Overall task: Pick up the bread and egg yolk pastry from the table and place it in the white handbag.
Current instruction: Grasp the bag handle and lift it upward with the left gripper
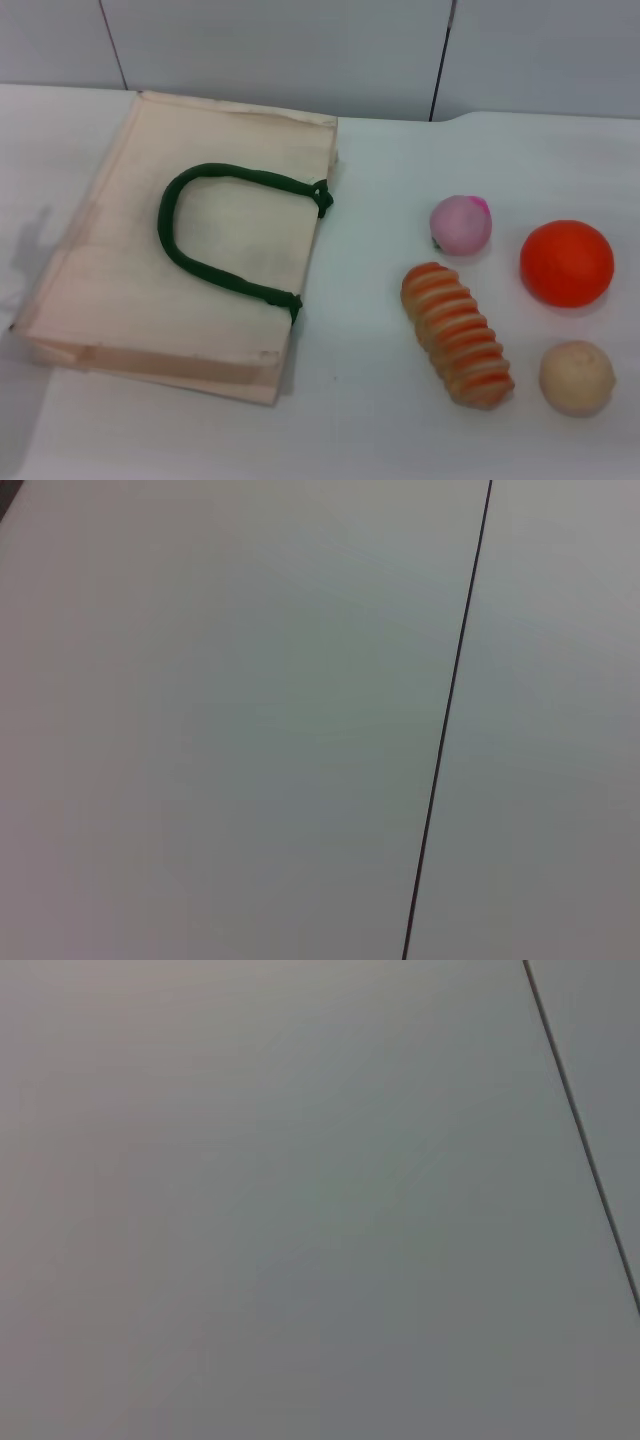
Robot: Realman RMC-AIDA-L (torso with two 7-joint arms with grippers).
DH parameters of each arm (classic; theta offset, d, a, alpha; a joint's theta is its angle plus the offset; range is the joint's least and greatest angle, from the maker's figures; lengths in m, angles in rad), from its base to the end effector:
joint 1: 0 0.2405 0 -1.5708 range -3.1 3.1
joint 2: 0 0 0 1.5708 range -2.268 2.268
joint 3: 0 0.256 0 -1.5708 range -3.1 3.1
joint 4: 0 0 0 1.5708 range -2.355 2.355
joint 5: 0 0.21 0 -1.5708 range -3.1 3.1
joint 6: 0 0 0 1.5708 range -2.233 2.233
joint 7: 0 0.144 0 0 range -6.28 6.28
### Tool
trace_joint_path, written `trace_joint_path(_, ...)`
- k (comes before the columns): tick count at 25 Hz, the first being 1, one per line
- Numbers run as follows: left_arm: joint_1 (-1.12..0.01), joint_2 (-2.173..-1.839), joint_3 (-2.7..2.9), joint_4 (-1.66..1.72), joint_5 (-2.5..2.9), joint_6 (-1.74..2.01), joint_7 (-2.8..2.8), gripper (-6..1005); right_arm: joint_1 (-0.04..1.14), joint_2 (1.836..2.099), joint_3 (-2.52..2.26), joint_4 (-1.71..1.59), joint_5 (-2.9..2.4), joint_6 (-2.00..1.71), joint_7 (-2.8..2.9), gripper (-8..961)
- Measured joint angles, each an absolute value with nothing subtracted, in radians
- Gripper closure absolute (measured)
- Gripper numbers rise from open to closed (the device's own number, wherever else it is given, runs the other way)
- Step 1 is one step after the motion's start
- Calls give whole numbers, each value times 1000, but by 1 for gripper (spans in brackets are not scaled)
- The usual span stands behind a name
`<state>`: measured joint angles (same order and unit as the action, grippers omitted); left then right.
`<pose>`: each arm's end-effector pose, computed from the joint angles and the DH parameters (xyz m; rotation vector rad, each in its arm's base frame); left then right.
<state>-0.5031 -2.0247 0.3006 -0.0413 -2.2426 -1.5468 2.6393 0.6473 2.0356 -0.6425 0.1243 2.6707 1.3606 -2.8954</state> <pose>-0.3258 0.3294 0.0724 -1.2560 -0.4892 -1.1295 0.3118 0.3711 0.0456 -1.3060 0.5123 0.8819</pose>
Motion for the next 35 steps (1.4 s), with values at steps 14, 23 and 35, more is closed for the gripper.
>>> trace_joint_path(14, -505, -2025, 301, -42, -2241, -1540, 2628, 196, 647, 2034, -633, 124, 2671, 1359, -2894, 68)
trace_joint_path(23, -531, -2012, 302, -15, -2076, -1465, 2407, 211, 634, 2031, -634, 115, 2671, 1351, -2893, 67)
trace_joint_path(35, -543, -2015, 302, 362, -1620, -1346, 1628, 232, 632, 2029, -634, 113, 2671, 1349, -2893, 67)
